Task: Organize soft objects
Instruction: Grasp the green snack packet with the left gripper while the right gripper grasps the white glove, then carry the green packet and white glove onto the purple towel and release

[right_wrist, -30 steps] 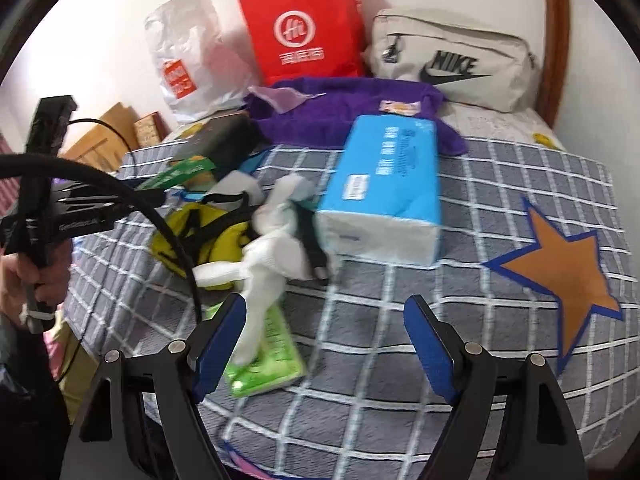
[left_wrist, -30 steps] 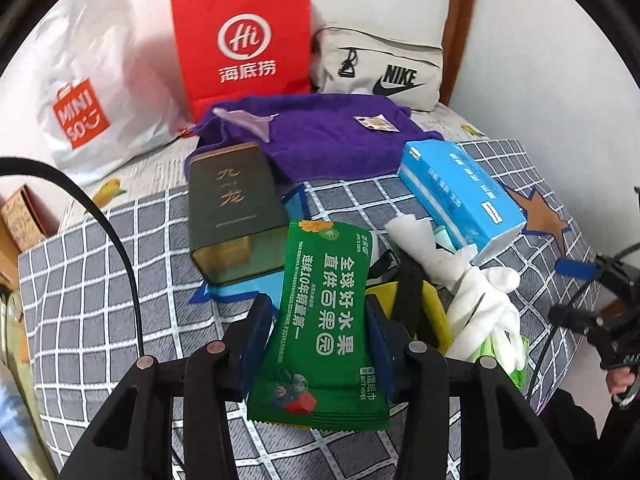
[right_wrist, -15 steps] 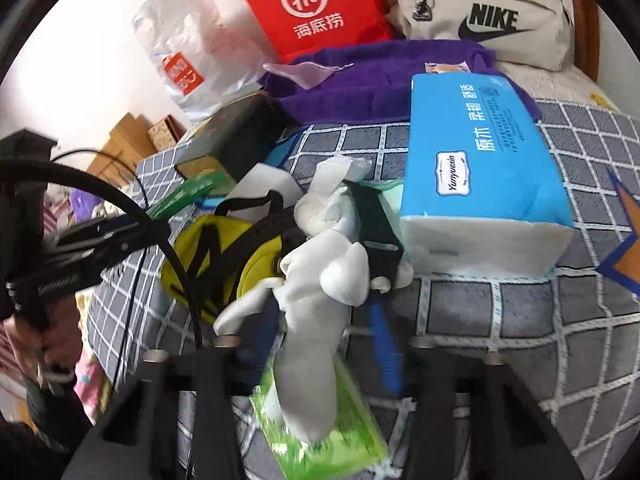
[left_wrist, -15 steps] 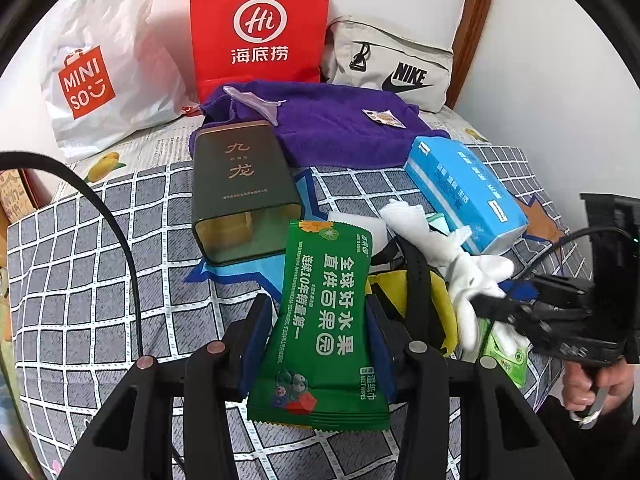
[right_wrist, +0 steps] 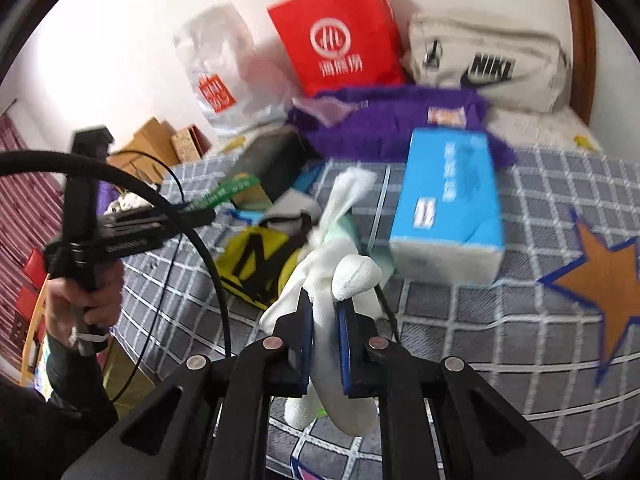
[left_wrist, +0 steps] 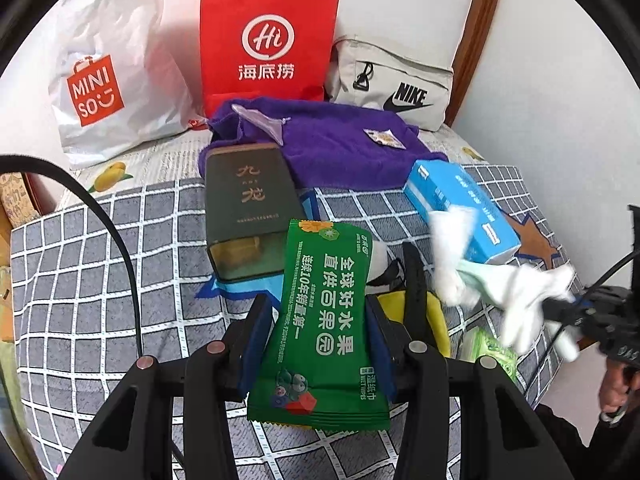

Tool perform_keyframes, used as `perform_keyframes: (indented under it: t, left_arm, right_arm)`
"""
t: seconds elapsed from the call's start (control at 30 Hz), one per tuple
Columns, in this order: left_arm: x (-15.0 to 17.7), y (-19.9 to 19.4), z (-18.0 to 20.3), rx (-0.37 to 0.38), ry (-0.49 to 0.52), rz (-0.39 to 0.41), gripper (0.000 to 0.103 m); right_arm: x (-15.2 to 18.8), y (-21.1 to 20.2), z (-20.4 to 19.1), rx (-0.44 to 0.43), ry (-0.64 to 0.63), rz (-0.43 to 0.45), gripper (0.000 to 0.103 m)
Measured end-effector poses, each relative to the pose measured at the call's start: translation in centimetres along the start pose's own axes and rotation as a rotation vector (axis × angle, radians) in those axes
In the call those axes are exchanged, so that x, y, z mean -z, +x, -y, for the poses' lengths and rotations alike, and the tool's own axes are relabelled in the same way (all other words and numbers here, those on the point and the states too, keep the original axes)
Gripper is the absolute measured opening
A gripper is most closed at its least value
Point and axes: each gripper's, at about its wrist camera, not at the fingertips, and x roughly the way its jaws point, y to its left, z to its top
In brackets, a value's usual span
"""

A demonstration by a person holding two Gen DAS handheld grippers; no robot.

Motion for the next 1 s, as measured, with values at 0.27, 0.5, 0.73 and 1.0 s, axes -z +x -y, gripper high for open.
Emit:
perform_keyframes:
  t: [0.27,0.5,0.73,1.0]
  left_arm:
    - [-1.4,-1.9,0.6,0.022,-0.011,0.051,0.044]
    - [-2.7,-2.5,1.0,0.036,0.001,0.072,0.044]
    - [-4.4,-2.1,0.4,0.027,-0.004,0.077,0.044]
    - [-7.2,-1.2,-0.8,-0.003,-0.022,0.085,0.044]
  right_arm:
    - [-2.4,-2.9,-0.3,-0.024,-0.034,0.086,0.011]
    - [-4.1,-2.2,-0.4,-0.011,-0.058,0.095,0.011]
    - [-6.2,-2.6,0.9,0.018,-0.069,0.11,0.011]
    - [-10.0,-3.8,3.2,0.045,-0.076,0.151,0.011]
